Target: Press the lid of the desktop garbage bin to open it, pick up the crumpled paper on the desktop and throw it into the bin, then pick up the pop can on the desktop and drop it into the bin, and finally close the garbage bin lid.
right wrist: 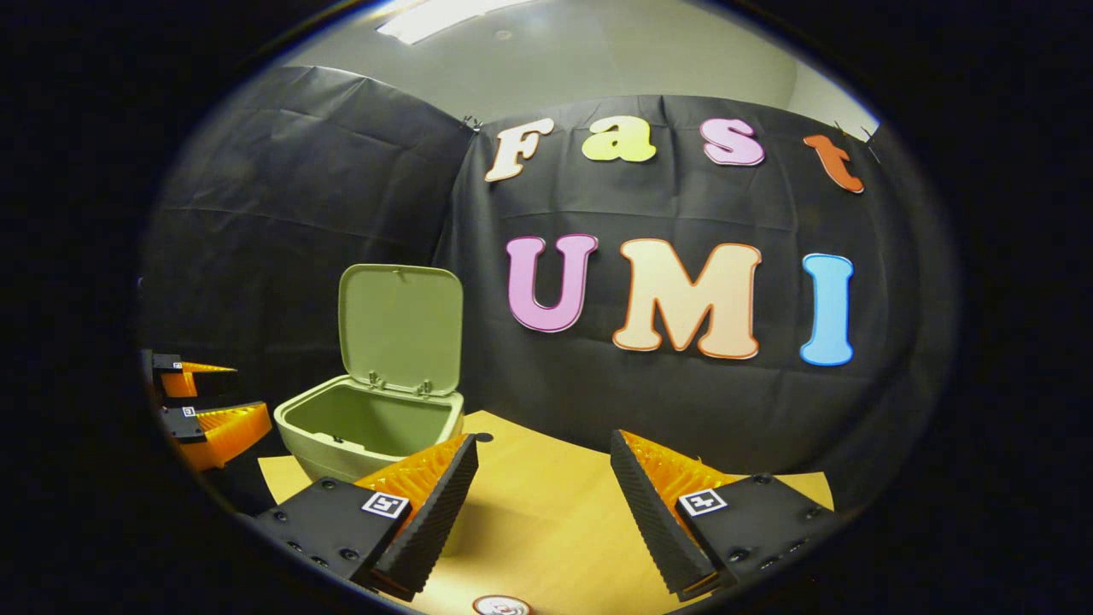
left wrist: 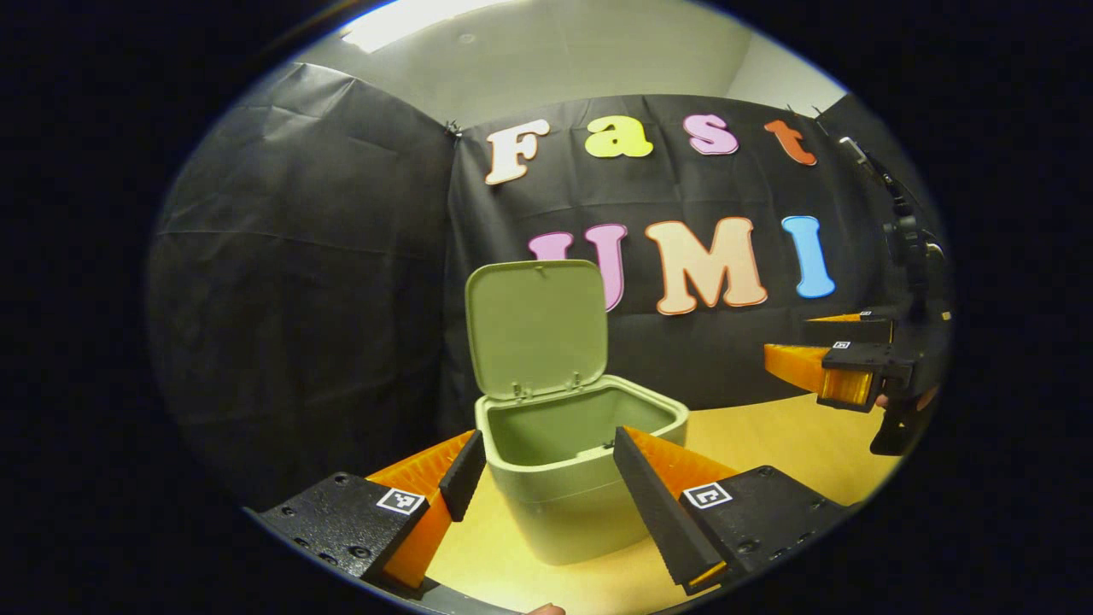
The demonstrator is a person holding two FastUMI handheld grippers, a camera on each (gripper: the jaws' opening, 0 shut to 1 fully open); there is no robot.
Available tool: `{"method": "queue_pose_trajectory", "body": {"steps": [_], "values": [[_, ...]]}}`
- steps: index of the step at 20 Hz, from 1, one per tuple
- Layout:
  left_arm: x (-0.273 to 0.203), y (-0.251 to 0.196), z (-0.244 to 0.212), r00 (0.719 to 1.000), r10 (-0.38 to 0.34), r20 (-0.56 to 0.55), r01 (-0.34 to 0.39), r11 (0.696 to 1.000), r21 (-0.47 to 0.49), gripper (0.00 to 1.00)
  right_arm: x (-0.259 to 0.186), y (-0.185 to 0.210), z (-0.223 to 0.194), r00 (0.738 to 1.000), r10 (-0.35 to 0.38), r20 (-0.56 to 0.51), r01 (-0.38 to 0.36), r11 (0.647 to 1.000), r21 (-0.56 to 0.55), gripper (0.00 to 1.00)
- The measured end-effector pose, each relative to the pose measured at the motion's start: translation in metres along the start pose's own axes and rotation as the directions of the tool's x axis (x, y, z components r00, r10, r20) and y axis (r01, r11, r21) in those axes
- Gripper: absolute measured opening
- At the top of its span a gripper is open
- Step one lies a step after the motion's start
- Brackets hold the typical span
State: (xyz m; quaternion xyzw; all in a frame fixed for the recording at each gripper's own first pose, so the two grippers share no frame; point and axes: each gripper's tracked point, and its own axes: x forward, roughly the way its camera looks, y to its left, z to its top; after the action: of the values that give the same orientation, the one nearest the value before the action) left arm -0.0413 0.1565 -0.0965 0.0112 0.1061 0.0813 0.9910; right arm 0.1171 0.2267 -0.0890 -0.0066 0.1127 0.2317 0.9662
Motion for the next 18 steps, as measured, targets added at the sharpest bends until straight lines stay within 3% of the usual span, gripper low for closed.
{"method": "queue_pose_trajectory", "body": {"steps": [7,18], "values": [[0.009,-0.094,-0.004,0.984,-0.174,-0.022,0.174,0.984,-0.025,0.94,-0.045,-0.084,-0.028,0.992,-0.125,-0.037,0.125,0.992,0.015,0.98],[0.008,-0.203,-0.055,0.919,-0.374,-0.128,0.361,0.926,-0.114,0.94,-0.120,-0.184,-0.080,0.946,-0.295,-0.134,0.303,0.952,0.040,0.99]]}}
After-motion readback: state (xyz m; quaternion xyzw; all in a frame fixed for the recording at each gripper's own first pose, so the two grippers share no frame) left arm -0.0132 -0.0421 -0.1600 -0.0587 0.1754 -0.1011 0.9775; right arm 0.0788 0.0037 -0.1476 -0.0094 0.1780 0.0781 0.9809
